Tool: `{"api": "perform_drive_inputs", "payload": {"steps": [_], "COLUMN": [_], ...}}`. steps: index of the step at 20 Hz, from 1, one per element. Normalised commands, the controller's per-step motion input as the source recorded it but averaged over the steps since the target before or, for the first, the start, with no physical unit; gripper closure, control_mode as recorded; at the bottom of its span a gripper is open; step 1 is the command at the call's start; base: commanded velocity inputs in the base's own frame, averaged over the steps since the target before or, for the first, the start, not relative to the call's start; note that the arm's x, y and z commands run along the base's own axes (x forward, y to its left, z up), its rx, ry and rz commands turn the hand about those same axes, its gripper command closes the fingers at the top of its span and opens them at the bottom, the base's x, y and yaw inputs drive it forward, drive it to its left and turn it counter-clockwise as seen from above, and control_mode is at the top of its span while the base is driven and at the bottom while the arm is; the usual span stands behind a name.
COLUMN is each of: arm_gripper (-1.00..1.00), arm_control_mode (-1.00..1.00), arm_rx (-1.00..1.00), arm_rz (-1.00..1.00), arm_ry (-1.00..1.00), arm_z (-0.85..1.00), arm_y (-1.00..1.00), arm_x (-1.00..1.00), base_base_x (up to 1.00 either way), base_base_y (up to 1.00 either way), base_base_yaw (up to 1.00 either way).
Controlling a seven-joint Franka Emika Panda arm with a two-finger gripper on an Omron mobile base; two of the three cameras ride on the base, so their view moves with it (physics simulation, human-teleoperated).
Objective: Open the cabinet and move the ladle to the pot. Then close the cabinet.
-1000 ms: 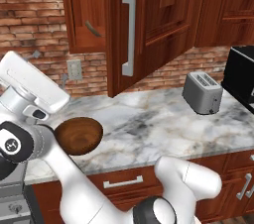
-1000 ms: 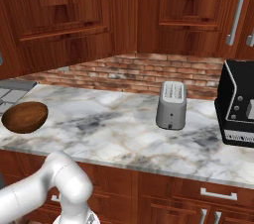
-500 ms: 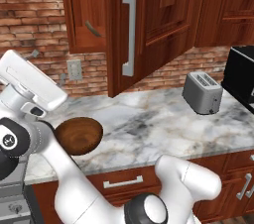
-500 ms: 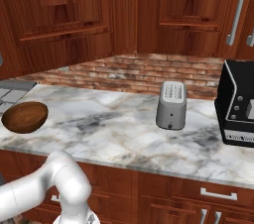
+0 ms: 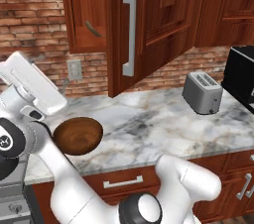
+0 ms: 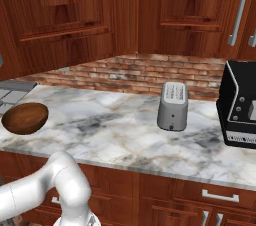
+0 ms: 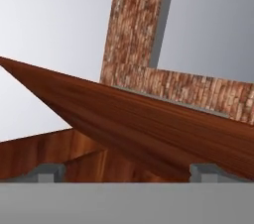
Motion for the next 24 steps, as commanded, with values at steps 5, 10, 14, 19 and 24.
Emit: {"api": "perform_drive_inputs", "payload": {"steps": [5,10,14,19,24], "arm_gripper": [-1.0,-1.0,-1.0,-1.0,-1.0], "arm_control_mode": [-1.0,-1.0,-1.0,-1.0,-1.0], "arm_rx": [0.38,0.24,0.04,0.05,0.04], "arm_rz": [0.0,0.0,0.0,0.01,0.03], "arm_ry": [-0.11,-0.05,0.0,0.0,-0.01], "arm_z": [-0.19,-0.12,-0.03,-0.02,-0.01], "arm_y": [-0.16,-0.16,-0.23,-0.26,-0.26], "arm_x": [0.0,0.05,0.33,0.33,0.21], "base_base_x": [0.0,0.0,0.0,0.0,0.0], "base_base_y": [0.0,0.0,0.0,0.0,0.0], "base_base_yaw": [0.0,0.0,0.0,0.0,0.0]}}
